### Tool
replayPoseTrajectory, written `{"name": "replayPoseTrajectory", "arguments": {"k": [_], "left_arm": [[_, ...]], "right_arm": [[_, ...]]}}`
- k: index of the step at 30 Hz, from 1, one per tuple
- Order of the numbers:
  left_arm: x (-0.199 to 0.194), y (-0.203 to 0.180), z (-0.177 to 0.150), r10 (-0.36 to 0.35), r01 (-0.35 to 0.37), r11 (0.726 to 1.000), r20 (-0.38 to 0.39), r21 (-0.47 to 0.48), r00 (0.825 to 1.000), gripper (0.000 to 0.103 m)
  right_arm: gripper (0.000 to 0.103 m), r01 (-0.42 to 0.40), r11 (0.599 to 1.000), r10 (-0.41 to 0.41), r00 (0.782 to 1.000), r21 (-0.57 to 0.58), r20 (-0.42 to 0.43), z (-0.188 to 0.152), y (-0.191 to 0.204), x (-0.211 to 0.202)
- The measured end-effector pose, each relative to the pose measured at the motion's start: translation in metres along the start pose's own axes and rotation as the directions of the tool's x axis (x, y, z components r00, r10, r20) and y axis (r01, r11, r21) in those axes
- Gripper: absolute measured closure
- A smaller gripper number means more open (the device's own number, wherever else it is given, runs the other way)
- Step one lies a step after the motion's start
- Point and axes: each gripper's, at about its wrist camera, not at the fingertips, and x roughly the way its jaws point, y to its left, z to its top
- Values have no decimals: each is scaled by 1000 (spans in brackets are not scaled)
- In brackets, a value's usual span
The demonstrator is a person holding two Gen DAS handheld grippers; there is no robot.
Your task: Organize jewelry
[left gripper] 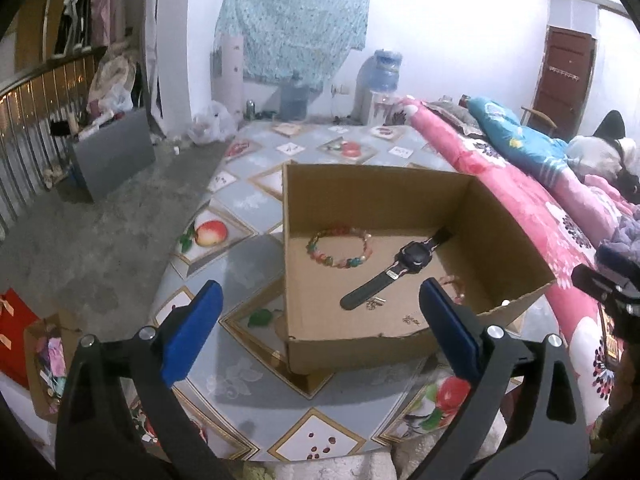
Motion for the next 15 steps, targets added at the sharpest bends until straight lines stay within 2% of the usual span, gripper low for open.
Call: {"name": "replayPoseTrajectory", "arguments": {"k": [5,9,12,15], "left_arm": [[-15,-11,2,77,-78,997,46,11,996,8],[-21,-24,4,121,-126,989,75,72,990,8],[-18,-31,3,118,-122,988,56,92,991,8],[-16,-38,0,104,-108,988,44,111,994,8]], "right_arm": [[7,0,1000,0,1000,-17,20,-1,19,-9],[7,3,1000,-2,999,-23,42,-3,29,-13],[6,84,995,-77,991,-61,107,-5,37,-21],[6,83,994,-75,990,-69,116,-7,39,-22]]}}
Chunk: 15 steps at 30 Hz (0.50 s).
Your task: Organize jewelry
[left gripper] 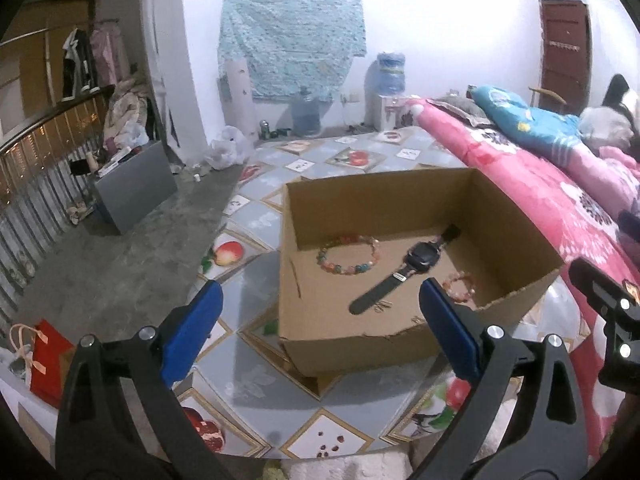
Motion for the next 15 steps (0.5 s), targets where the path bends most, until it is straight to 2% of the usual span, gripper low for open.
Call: {"name": "replayPoseTrajectory", "arguments": {"k": [3,7,12,15], "left_arm": [[4,-4,-4,-21,20,1000,-17,-7,1000,8],[15,-4,-10,-56,52,998,-72,-45,996,8],[36,-9,-19,-62,54,997,-181,-48,981,8],[47,-13,-25,-41,35,999,-235,-33,971,8]], "right_arm": [[6,-19,1000,20,999,19,-32,-2,0,5],[6,-28,997,37,992,73,-124,-13,-6,22],[6,-1,984,49,963,175,-265,-32,-17,52],[6,10,978,54,952,206,-301,-36,-20,62]]}}
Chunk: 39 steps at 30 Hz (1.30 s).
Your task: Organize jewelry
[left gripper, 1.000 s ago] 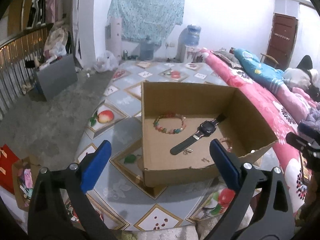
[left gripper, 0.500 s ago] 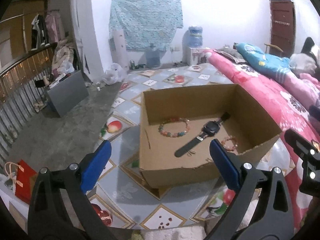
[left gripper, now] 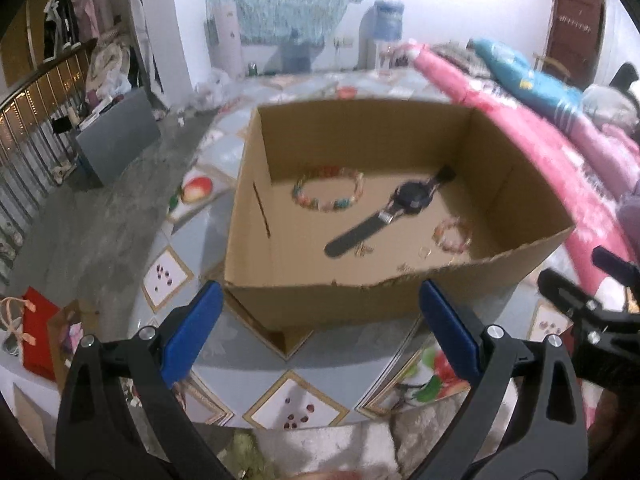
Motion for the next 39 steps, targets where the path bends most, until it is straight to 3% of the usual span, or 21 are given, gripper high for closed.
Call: {"name": "replayPoseTrajectory", "arguments": {"k": [3,11,39], "left_arm": [[10,0,-2,10,-10,1000,-42,-1,999,8],[15,-1,1,23,-23,1000,-65,7,998,8],[16,2,-2,23,-24,1000,-93,-15,995,8]], "right_arm": [[6,-4,1000,4,1000,2,-30,1,3,10],[6,-11,1000,9,997,-28,-82,4,15,27],[6,4,999,-8,995,-42,-100,1,19,25]]}}
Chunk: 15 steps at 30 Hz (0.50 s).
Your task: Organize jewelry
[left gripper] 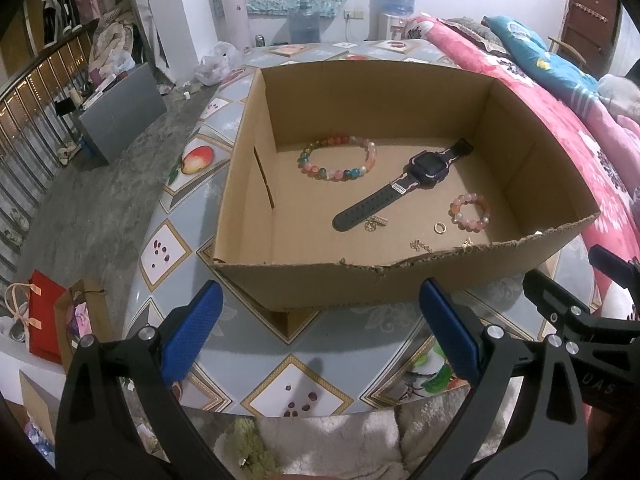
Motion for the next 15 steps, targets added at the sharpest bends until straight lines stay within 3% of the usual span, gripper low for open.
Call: {"name": "replayPoseTrajectory", "arguments": {"k": [15], "left_arm": [[0,1,-1,-1,1,1000,-1,-2,1000,8]], "right_arm": [[6,-3,1000,3,1000,0,-3,-1,0,0]]}}
